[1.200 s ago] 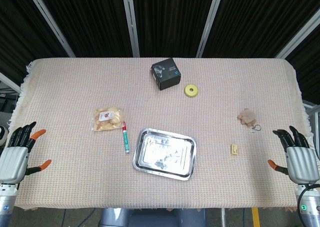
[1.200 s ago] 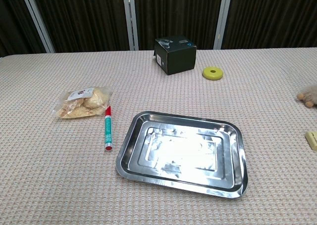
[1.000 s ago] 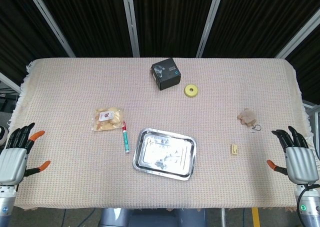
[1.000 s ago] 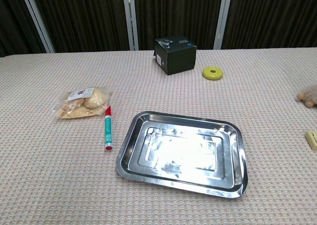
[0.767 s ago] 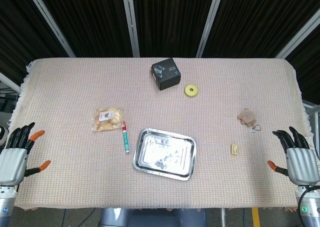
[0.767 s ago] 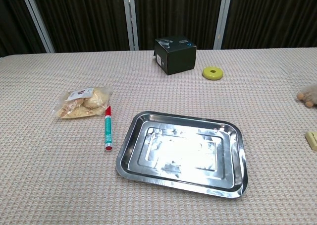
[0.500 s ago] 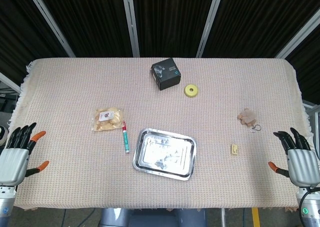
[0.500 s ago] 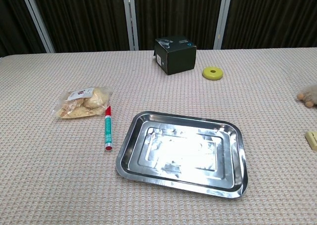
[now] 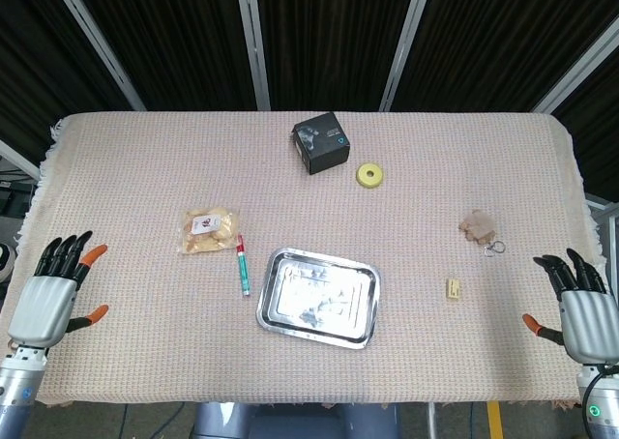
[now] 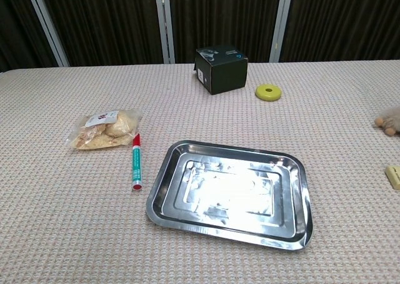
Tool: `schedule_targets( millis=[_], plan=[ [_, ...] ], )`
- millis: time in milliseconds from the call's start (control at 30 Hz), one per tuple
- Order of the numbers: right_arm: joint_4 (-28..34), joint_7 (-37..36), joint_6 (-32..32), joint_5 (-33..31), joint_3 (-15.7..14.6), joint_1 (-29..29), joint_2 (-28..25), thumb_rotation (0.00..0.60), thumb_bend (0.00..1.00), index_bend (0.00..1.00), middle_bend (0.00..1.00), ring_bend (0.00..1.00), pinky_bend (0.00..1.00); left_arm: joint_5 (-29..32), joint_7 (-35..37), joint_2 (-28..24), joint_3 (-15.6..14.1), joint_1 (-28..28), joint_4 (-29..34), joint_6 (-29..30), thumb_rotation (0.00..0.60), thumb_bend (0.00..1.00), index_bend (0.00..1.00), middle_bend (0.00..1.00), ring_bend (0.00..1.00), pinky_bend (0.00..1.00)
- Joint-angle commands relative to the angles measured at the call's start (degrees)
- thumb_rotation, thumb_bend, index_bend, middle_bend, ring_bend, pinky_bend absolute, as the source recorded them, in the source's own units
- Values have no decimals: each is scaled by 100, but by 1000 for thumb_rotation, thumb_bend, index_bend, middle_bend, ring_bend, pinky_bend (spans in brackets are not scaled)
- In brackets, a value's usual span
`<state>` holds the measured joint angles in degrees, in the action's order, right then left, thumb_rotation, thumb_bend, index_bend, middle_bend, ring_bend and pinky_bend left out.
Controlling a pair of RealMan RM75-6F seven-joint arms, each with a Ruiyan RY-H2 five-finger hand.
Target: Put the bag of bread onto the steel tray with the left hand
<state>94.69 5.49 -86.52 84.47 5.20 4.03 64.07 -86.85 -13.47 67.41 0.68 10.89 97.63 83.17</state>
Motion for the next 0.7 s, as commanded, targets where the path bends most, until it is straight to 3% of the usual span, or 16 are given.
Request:
schedule_targets(
  millis=[33,367,700],
  plan=[
    [-6,-2,20,5,-3,11,5,600,22,182,185,52,156,376,-87,82,246,433,-118,-703,600,54,87,0,0,0],
    [55,68,-71,-45,-10,-73,-52,600,22,182,184,52,156,1507,-823,834,962,1753,-849,-2414,600,52,18,0,0,0],
    [105,110,-105,-80,-21,-129,-81,600,22,182,184,52,156,2670,-1723,1625,1325,2785,-1550,-3290,600,56,22,0,0,0]
  ],
)
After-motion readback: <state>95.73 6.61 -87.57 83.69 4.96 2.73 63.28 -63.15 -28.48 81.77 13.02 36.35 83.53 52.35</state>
